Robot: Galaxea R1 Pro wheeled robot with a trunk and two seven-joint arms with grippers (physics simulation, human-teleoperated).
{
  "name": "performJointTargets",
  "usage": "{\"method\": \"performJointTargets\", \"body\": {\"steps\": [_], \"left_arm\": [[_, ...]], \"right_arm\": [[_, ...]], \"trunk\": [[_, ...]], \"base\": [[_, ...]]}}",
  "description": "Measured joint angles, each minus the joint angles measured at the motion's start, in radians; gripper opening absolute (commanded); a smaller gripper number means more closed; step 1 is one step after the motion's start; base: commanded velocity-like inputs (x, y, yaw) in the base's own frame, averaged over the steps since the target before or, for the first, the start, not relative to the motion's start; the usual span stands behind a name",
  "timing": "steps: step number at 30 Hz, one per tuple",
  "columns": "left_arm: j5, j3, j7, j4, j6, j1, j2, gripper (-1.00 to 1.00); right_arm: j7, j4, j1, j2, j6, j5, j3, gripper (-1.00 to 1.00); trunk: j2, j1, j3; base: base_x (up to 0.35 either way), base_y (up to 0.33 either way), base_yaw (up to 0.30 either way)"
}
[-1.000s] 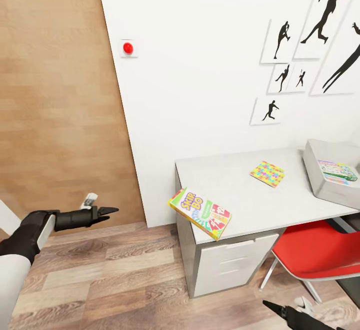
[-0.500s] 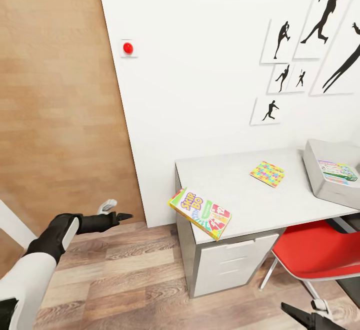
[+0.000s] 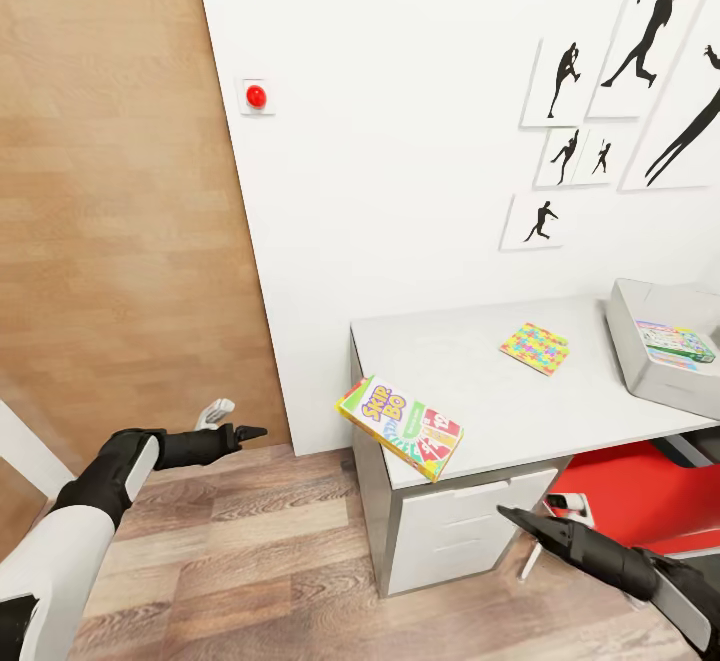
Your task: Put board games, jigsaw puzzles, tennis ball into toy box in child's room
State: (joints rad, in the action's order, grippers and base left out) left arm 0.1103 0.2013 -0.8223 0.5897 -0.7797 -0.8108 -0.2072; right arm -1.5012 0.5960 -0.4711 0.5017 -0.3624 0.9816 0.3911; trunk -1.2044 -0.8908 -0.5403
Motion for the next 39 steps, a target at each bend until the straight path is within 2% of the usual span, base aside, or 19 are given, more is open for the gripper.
{"method": "performJointTargets", "body": {"steps": [2, 6, 10, 14, 16, 19, 27, 32, 39], "left_arm": [[0.001, 0.005, -0.013, 0.0, -0.002, 0.0, -0.001, 1.0], [0.003, 0.016, -0.069, 0.0, -0.007, 0.0, -0.002, 1.0], [0.005, 0.02, -0.151, 0.0, -0.011, 0.0, -0.004, 1.0], [0.005, 0.02, -0.224, 0.0, -0.012, 0.0, -0.004, 1.0], [0.004, 0.02, -0.292, 0.0, -0.012, 0.0, -0.005, 1.0], [0.002, 0.02, -0.335, 0.0, -0.014, 0.0, -0.006, 1.0], [0.004, 0.025, -0.398, 0.0, -0.011, 0.0, -0.007, 1.0], [0.001, 0.061, -0.439, 0.0, -0.011, 0.0, -0.008, 1.0], [0.0, 0.085, -0.448, 0.0, -0.009, 0.001, -0.009, 1.0]], "right_arm": [[0.063, 0.08, 0.004, -0.002, -0.037, 0.0, -0.04, 1.0], [0.175, 0.17, 0.017, -0.004, -0.069, 0.0, -0.107, 1.0], [0.232, 0.269, 0.025, -0.006, -0.085, 0.002, -0.14, 1.0], [0.247, 0.353, 0.027, -0.016, -0.089, 0.003, -0.149, 1.0], [0.252, 0.4, 0.028, -0.021, -0.098, 0.003, -0.152, 1.0], [0.259, 0.448, 0.031, -0.028, -0.108, 0.001, -0.153, 1.0], [0.277, 0.479, 0.034, -0.044, -0.113, -0.002, -0.155, 1.0], [0.303, 0.482, 0.034, -0.046, -0.11, -0.002, -0.154, 1.0], [0.312, 0.485, 0.035, -0.046, -0.109, -0.001, -0.155, 1.0]], "trunk": [[0.0, 0.0, 0.0], [0.0, 0.0, 0.0], [0.0, 0.0, 0.0], [0.0, 0.0, 0.0], [0.0, 0.0, 0.0], [0.0, 0.0, 0.0], [0.0, 0.0, 0.0], [0.0, 0.0, 0.0], [0.0, 0.0, 0.0]], "base": [[0.0, 0.0, 0.0], [0.0, 0.0, 0.0], [0.0, 0.0, 0.0], [0.0, 0.0, 0.0], [0.0, 0.0, 0.0], [0.0, 0.0, 0.0], [0.0, 0.0, 0.0], [0.0, 0.0, 0.0], [0.019, 0.0, -0.001]]}}
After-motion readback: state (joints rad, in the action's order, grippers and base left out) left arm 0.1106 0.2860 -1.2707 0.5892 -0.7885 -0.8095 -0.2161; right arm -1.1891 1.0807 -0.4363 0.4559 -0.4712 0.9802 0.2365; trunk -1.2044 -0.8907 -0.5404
